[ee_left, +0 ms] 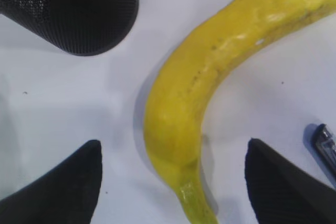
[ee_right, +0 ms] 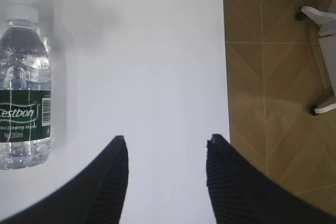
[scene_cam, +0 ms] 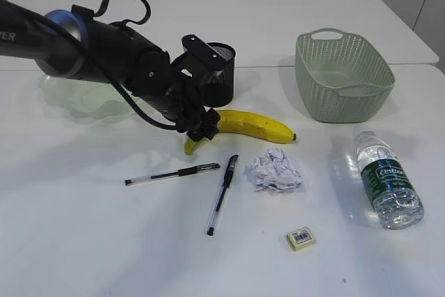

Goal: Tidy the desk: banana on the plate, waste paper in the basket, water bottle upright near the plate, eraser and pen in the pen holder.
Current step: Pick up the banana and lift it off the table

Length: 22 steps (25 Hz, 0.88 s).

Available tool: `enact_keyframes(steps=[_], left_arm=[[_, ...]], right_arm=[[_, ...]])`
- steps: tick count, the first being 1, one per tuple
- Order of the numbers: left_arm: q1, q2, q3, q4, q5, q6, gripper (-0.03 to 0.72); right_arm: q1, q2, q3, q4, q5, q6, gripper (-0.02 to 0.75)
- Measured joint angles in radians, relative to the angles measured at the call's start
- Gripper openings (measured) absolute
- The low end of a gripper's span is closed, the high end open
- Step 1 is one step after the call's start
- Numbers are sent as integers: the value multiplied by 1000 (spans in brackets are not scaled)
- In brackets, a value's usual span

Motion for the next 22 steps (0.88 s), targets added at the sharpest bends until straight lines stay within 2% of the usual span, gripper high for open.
enact_keyframes(steps=[22], left_arm=[[1,12,0,-18,-13,-2,594]], right_arm=[[0,0,0,0,0,0,368]])
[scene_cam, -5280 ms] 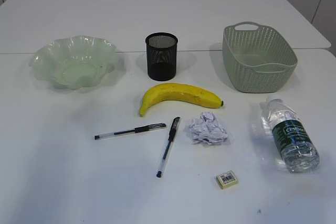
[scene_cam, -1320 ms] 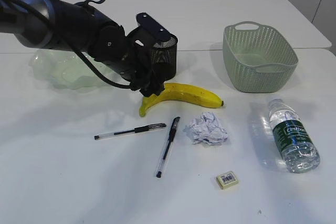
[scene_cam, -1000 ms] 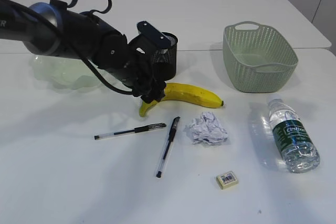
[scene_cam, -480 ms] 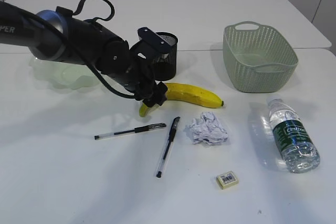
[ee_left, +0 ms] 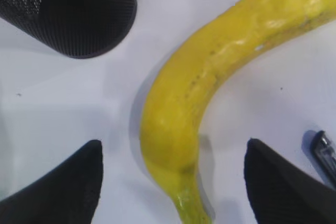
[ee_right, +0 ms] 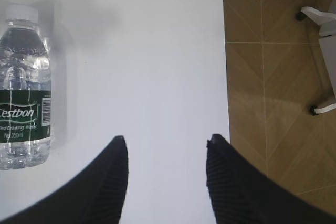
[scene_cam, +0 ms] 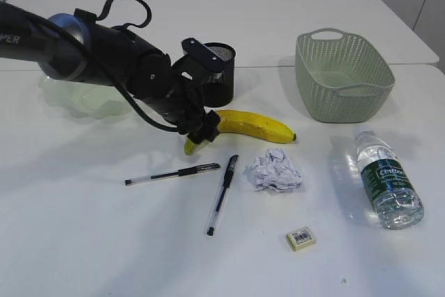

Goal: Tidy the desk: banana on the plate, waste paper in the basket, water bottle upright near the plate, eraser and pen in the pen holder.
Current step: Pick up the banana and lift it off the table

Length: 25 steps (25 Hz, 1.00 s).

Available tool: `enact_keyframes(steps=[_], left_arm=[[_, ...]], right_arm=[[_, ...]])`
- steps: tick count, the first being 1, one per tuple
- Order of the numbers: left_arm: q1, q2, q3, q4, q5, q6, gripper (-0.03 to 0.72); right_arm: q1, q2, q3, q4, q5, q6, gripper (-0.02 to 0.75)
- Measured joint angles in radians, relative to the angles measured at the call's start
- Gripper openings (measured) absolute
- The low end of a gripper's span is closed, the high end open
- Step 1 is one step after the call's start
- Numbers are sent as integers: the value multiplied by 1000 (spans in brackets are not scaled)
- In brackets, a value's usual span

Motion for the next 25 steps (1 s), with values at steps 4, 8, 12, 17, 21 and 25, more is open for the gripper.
enact_keyframes(steps=[4,8,12,17,21,25], left_arm=[[0,0,0,-2,20,0,591],[0,2,0,-2,21,0,590],[0,24,0,-10,34,0,590],[0,38,0,-37,42,0,590],[0,38,0,-39,42,0,580],[0,38,0,-39,42,0,488]], right_arm=[[0,0,0,0,0,0,368],[0,0,0,0,0,0,368],[0,0,0,0,0,0,368],[0,0,0,2,0,0,368],[0,0,0,2,0,0,368],[0,0,0,2,0,0,368]])
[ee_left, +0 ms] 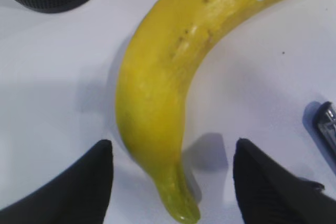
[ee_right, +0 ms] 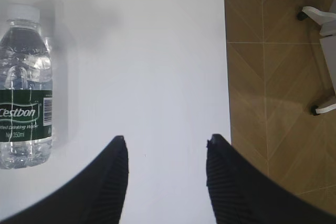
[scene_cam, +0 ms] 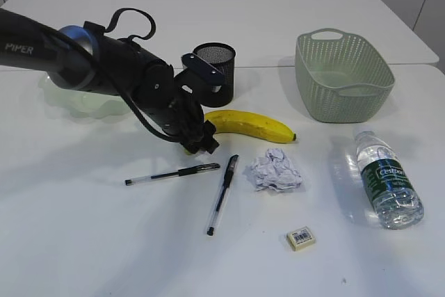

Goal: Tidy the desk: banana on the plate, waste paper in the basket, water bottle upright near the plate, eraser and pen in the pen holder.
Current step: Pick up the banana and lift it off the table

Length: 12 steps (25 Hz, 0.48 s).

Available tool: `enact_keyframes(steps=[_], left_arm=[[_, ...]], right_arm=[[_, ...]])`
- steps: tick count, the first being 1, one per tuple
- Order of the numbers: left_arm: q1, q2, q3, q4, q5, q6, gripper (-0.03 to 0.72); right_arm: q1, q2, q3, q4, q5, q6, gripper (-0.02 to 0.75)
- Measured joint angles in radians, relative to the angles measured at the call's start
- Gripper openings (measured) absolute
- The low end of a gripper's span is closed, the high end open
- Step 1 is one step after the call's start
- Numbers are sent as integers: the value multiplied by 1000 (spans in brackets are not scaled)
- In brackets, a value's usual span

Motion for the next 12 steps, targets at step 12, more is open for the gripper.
enact_keyframes(steps=[12], left_arm=[[0,0,0,-1,2,0,184]], right_arm=[[0,0,0,0,0,0,368]])
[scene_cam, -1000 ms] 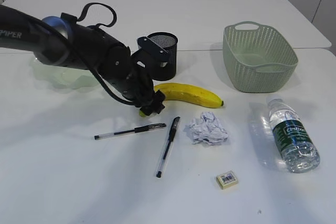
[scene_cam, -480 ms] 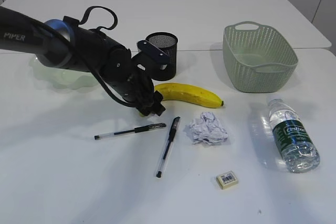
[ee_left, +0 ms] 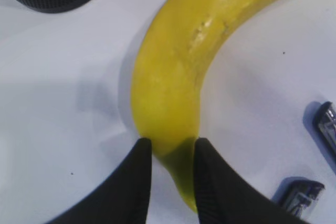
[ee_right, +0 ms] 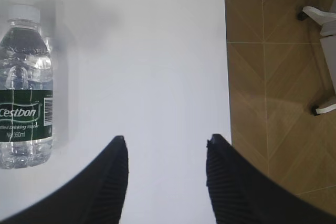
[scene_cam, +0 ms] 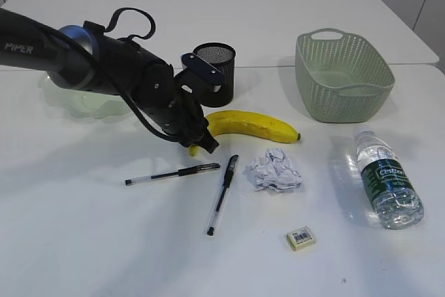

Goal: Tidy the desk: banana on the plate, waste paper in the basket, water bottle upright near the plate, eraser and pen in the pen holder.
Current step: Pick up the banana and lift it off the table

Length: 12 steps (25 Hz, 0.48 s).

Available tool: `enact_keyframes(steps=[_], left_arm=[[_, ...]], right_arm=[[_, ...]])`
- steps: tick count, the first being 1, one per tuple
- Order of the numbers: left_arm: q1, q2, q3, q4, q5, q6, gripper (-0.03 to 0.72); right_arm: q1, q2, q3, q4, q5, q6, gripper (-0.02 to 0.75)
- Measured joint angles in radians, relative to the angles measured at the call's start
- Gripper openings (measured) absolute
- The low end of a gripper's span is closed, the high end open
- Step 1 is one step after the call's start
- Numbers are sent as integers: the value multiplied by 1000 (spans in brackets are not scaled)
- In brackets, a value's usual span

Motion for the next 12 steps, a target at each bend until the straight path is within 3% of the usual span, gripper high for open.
enact_keyframes(steps=[8,12], left_arm=[[0,0,-6,-1,49,-1,168],[2,2,-6,1,99,-1,117]], right_arm=[[0,0,0,2,0,0,368],[0,0,0,2,0,0,368]])
